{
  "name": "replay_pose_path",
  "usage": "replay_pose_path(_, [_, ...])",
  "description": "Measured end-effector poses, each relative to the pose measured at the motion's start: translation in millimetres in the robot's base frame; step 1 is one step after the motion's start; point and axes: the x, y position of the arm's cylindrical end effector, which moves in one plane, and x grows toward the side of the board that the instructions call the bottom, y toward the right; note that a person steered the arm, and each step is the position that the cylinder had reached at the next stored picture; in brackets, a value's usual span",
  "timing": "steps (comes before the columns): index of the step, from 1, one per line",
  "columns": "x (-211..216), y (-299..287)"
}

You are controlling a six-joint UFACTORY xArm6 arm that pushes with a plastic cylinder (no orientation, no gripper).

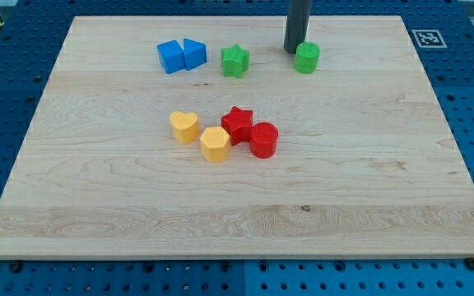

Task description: Push green circle below green star

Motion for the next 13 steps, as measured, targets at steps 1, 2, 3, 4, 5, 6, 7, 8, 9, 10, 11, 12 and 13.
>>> replay_pose_path(1, [-9.3, 0.0])
replay_pose_path(2, [-21.8, 1.9])
replay_pose_path(3, [-7.3, 16.8])
replay_pose_path(4, [16.6, 1.9])
replay_pose_path(5, [16.5, -27.1])
replay_pose_path(6, [5.6, -7.1])
replay_pose_path(7, [11.5, 40.1])
replay_pose_path(8, [31.5, 61.8])
replay_pose_path(9, [39.2, 21.4])
replay_pose_path(10, [39.2, -14.6])
replay_pose_path(11, [39.2, 0.9])
replay_pose_path(12, [39.2, -10.0])
replay_pose_path(13, [39.2, -57.2])
